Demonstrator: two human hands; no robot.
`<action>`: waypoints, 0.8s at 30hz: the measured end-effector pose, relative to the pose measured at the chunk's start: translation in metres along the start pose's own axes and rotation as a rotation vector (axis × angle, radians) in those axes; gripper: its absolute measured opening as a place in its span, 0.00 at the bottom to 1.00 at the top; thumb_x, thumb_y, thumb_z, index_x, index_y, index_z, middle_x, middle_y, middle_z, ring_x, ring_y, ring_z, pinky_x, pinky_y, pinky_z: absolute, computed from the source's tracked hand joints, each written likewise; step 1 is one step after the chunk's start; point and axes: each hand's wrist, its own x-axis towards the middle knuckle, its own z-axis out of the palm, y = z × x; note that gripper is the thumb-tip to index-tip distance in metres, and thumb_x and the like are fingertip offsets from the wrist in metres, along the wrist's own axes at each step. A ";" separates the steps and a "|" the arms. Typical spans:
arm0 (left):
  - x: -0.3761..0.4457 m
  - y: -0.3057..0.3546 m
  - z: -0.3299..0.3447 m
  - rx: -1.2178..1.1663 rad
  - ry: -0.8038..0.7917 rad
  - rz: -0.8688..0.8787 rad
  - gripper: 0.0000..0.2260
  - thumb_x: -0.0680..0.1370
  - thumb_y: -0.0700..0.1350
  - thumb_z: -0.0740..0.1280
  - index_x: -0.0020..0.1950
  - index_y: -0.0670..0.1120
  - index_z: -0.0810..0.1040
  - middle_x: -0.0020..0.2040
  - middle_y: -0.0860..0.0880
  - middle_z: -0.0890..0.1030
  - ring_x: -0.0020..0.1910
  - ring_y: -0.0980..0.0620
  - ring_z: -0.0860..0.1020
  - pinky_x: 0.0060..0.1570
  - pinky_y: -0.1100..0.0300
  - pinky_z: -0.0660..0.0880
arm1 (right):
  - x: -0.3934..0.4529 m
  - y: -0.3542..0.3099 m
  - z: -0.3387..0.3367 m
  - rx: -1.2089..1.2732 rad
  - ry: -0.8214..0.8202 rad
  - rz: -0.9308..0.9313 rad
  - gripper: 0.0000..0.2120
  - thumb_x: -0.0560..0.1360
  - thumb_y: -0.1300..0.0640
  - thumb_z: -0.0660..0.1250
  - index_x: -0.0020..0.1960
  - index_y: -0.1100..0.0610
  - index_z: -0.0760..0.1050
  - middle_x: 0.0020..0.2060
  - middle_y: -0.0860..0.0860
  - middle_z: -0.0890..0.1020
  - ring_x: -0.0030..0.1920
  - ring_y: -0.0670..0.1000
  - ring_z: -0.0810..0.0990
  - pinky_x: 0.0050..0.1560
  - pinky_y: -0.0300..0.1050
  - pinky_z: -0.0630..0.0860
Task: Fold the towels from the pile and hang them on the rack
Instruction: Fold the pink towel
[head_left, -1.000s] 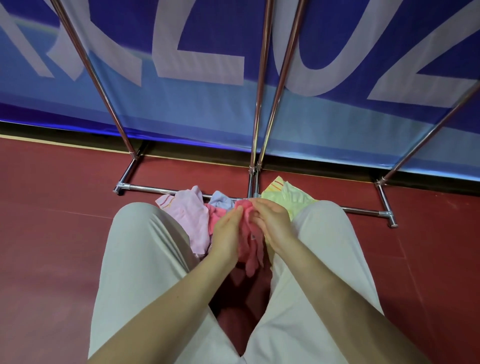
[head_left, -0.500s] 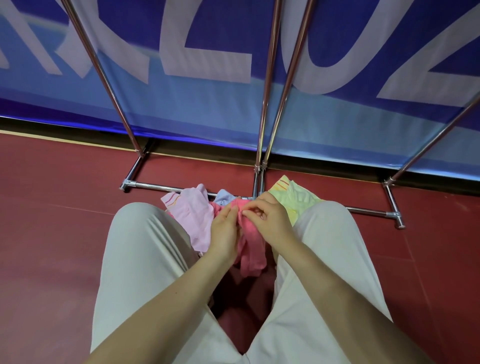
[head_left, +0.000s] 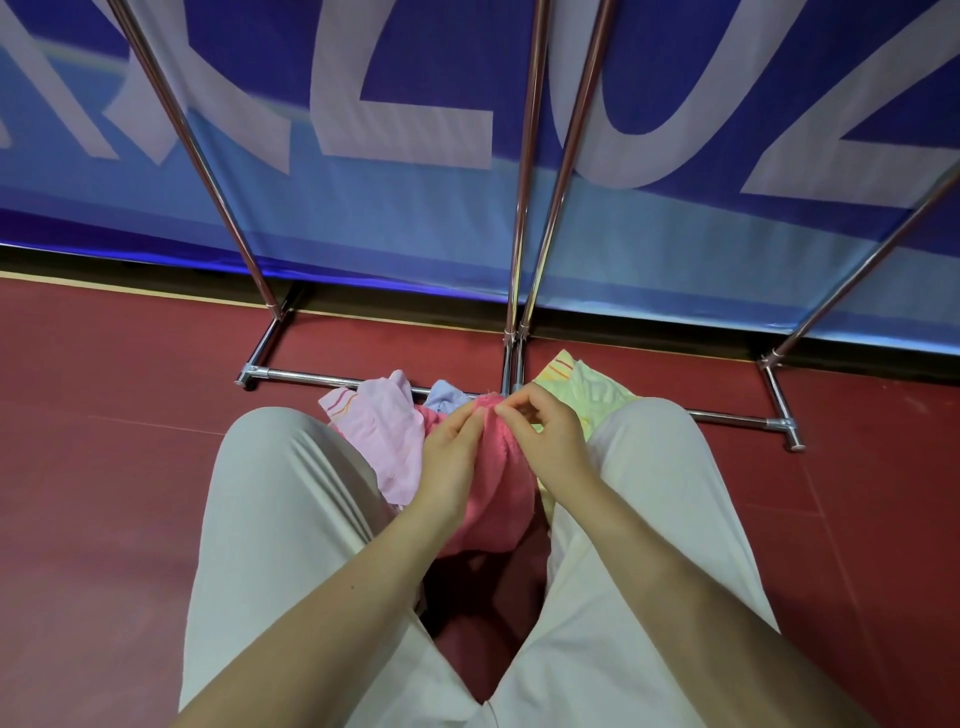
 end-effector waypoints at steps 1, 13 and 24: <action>-0.001 0.000 0.001 0.034 -0.034 0.020 0.12 0.82 0.42 0.61 0.61 0.44 0.81 0.54 0.47 0.84 0.55 0.57 0.80 0.65 0.56 0.72 | 0.000 0.000 0.000 0.012 0.021 0.006 0.09 0.74 0.62 0.69 0.39 0.50 0.76 0.35 0.39 0.79 0.38 0.41 0.77 0.41 0.32 0.71; 0.003 -0.001 0.002 0.056 -0.008 0.054 0.10 0.80 0.42 0.65 0.59 0.43 0.82 0.50 0.51 0.84 0.45 0.66 0.80 0.44 0.74 0.72 | -0.002 0.003 0.003 0.167 0.034 0.141 0.11 0.74 0.64 0.69 0.38 0.50 0.77 0.33 0.41 0.80 0.38 0.43 0.78 0.44 0.40 0.75; 0.015 0.024 -0.020 -0.088 0.116 0.120 0.09 0.81 0.40 0.63 0.58 0.42 0.80 0.52 0.51 0.82 0.50 0.63 0.78 0.47 0.75 0.73 | -0.010 0.003 0.007 0.158 -0.157 0.159 0.03 0.74 0.62 0.70 0.46 0.55 0.79 0.37 0.54 0.79 0.37 0.44 0.75 0.43 0.35 0.73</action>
